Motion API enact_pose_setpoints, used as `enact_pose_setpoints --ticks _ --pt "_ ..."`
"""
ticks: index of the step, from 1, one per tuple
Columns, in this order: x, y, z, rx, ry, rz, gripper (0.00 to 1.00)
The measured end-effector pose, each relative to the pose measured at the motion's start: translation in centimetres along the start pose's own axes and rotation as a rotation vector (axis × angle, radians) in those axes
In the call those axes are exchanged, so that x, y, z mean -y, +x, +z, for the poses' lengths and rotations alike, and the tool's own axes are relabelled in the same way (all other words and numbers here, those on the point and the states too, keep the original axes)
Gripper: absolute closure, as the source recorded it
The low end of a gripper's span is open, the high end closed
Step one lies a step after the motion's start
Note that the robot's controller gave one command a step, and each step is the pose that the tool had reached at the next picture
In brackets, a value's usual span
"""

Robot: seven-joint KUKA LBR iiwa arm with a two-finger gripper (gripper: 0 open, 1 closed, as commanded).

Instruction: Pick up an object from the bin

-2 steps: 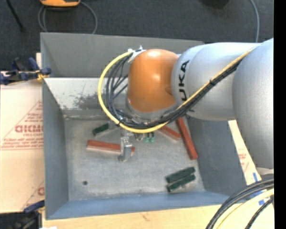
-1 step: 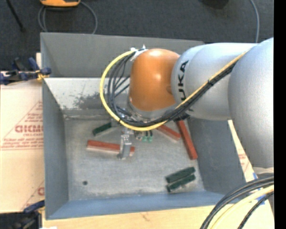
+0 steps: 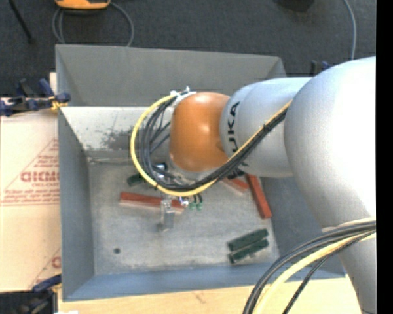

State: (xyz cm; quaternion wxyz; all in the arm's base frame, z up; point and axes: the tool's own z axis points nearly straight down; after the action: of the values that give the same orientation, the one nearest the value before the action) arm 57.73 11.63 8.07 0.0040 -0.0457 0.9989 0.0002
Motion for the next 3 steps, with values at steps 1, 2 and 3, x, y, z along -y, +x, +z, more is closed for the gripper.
enact_pose_setpoints --ticks 1,2,3 --pt "-0.14 -0.82 1.95 0.007 -0.003 -0.008 1.00" --pt "-0.14 -0.81 1.74 0.007 -0.003 -0.009 1.00" --pt "-0.11 -0.72 1.26 0.003 -0.002 -0.008 1.00"
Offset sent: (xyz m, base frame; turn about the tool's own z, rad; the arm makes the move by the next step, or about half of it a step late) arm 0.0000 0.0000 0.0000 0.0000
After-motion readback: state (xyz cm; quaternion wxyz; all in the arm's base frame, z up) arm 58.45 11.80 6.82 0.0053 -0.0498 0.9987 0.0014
